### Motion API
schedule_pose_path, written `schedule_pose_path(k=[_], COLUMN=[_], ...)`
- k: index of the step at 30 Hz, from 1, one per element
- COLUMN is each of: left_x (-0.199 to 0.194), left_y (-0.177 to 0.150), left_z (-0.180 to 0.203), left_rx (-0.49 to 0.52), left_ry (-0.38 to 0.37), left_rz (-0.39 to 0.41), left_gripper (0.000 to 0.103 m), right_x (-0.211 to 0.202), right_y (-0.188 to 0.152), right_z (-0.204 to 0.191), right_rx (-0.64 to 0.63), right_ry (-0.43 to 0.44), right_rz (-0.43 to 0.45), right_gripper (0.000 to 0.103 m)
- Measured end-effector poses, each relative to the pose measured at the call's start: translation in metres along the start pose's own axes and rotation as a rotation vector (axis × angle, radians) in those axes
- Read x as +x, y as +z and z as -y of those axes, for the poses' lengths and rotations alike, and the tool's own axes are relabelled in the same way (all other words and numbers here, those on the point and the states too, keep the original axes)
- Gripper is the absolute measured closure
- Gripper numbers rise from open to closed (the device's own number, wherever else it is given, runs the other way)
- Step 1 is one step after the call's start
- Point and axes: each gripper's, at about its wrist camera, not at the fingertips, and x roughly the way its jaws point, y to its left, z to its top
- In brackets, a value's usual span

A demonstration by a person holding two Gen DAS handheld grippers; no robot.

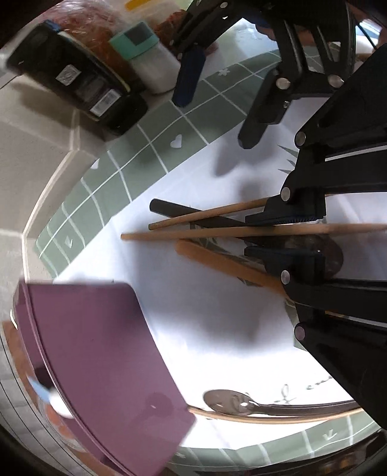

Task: Organize utensils
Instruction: 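Grasp a wooden chopstick with the right tool while the left grasps another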

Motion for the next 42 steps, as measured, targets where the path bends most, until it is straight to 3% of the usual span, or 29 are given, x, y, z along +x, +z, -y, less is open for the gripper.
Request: schedule_pose_path(k=[2, 3, 7, 10, 11, 14, 19, 23, 25, 28, 35, 38, 42], left_x=[-0.009, -0.015, -0.038, -0.053, -0.057, -0.067, -0.078, -0.088, -0.09, -0.084, -0.059, -0.044, -0.032], left_y=[-0.009, -0.015, -0.043, -0.071, -0.08, -0.105, -0.129, -0.126, -0.119, -0.104, -0.064, -0.051, -0.038], left_z=[-0.012, -0.018, -0.047, -0.067, -0.077, -0.101, -0.114, -0.11, -0.107, -0.104, -0.085, -0.083, -0.079], left_rx=[-0.058, -0.079, -0.164, -0.239, -0.267, -0.348, -0.393, -0.355, -0.325, -0.29, -0.216, -0.197, -0.191], left_ry=[-0.028, -0.035, -0.005, 0.046, 0.068, 0.097, 0.027, -0.019, -0.01, 0.01, -0.039, 0.007, -0.011], left_rz=[0.023, 0.034, 0.07, 0.083, 0.084, 0.08, 0.091, 0.096, 0.093, 0.059, 0.007, -0.035, -0.052], left_gripper=[0.09, 0.09, 0.09, 0.09, 0.09, 0.09, 0.089, 0.083, 0.073, 0.067, 0.067, 0.069, 0.078], right_x=[-0.004, -0.005, -0.007, -0.003, -0.001, 0.007, 0.03, 0.046, 0.046, 0.042, 0.024, 0.018, 0.014], right_y=[0.003, 0.004, 0.01, 0.014, 0.015, 0.02, 0.026, 0.028, 0.026, 0.022, 0.007, 0.004, 0.0], right_z=[-0.009, -0.013, -0.025, -0.032, -0.035, -0.046, -0.059, -0.067, -0.067, -0.068, -0.058, -0.048, -0.037], right_rx=[-0.064, -0.084, -0.102, -0.085, -0.075, -0.039, 0.059, 0.078, 0.088, 0.066, 0.073, 0.086, 0.103], right_ry=[-0.06, -0.082, -0.132, -0.075, -0.032, 0.036, 0.069, 0.035, 0.042, 0.047, 0.094, 0.108, 0.134], right_rz=[0.036, 0.052, 0.076, 0.056, 0.039, -0.005, -0.079, -0.147, -0.157, -0.152, -0.13, -0.123, -0.121], right_gripper=[0.006, 0.002, 0.001, 0.001, 0.006, 0.043, 0.062, 0.091, 0.093, 0.095, 0.098, 0.098, 0.098])
